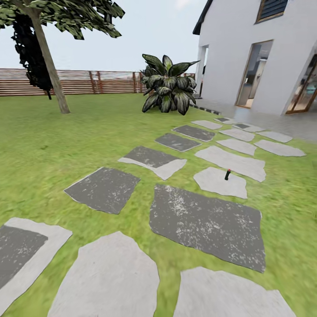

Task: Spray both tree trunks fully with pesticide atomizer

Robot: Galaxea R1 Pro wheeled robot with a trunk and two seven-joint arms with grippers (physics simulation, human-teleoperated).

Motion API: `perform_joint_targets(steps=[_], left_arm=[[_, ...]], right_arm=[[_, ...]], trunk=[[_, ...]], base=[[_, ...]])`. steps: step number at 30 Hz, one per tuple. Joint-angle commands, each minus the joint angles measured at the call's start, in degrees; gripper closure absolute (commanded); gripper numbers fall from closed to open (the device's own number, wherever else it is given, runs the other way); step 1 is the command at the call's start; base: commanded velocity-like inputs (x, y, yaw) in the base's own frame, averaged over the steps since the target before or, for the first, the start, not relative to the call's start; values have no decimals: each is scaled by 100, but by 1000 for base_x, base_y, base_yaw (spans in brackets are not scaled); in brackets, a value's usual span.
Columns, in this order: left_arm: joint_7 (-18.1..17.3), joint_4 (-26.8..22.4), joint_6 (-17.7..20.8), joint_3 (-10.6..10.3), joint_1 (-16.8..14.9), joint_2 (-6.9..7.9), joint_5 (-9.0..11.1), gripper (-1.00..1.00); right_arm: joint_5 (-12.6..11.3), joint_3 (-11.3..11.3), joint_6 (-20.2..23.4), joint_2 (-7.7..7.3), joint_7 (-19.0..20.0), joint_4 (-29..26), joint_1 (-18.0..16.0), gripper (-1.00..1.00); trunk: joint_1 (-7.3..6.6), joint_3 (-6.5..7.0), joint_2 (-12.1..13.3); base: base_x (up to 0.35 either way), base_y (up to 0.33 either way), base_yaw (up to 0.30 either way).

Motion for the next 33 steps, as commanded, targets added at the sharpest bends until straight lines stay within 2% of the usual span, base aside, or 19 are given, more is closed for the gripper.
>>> perform_joint_targets(steps=[1,33], left_arm=[[0,0,0,0,0,-1,0,-100],[0,-5,0,0,0,4,0,-100]], right_arm=[[0,0,0,0,0,0,0,-100],[0,0,0,0,0,0,0,-100]], trunk=[[0,0,0],[0,0,0]], base=[[336,0,-287],[337,0,-276]])
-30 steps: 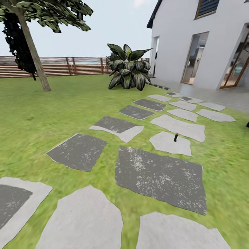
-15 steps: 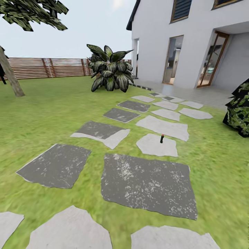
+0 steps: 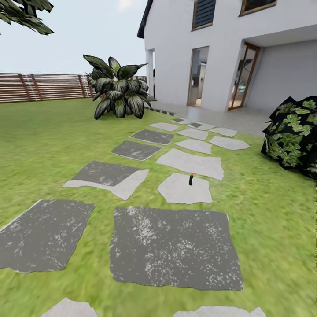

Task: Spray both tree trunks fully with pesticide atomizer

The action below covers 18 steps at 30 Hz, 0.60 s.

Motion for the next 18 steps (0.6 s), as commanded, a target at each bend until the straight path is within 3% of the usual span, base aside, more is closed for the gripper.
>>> perform_joint_targets(steps=[1,18], left_arm=[[0,-1,-3,0,0,0,0,-100],[0,5,-97,0,0,0,0,-100]], right_arm=[[0,0,0,0,0,0,0,-100],[0,0,-5,0,0,0,0,-100]], trunk=[[0,0,0],[0,0,0]], base=[[337,0,-161],[337,0,-27]])
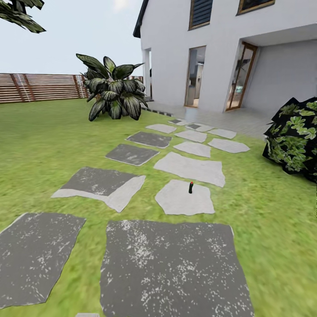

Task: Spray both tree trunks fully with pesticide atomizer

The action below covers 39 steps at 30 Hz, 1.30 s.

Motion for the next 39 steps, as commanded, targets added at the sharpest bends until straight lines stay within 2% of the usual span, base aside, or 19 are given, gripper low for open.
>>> perform_joint_targets(steps=[1,23,39], left_arm=[[0,0,0,0,0,0,0,-100],[0,0,-16,0,0,0,0,-100],[0,0,-18,0,0,7,0,-100]], right_arm=[[0,0,0,0,0,0,0,-100],[0,0,-3,-2,0,0,0,-100],[17,0,2,0,0,13,0,-100]], trunk=[[0,0,0],[0,0,0],[0,0,0]], base=[[337,0,-202],[337,0,-267],[338,0,-14]])
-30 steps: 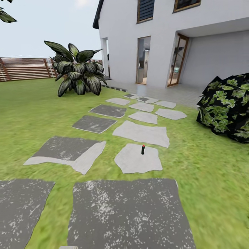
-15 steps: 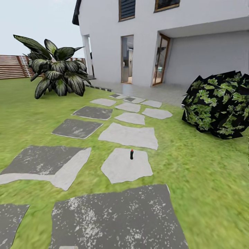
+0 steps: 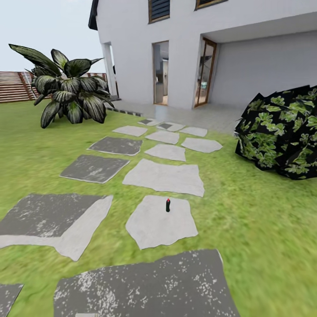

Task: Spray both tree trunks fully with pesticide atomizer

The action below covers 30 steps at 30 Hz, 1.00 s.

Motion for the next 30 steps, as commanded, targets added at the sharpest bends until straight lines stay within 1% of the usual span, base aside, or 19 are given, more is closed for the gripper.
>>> perform_joint_targets(steps=[1,19,30], left_arm=[[0,0,0,0,0,-1,0,-100],[0,0,0,0,0,-4,0,-100],[0,0,0,0,0,-7,0,-100]], right_arm=[[0,0,1,0,0,-1,0,-100],[-9,0,4,0,0,-5,0,-100],[-8,0,2,0,-1,-4,0,-100]], trunk=[[0,0,0],[0,0,0],[0,0,0]], base=[[338,0,0],[339,-2,0],[313,-109,0]])
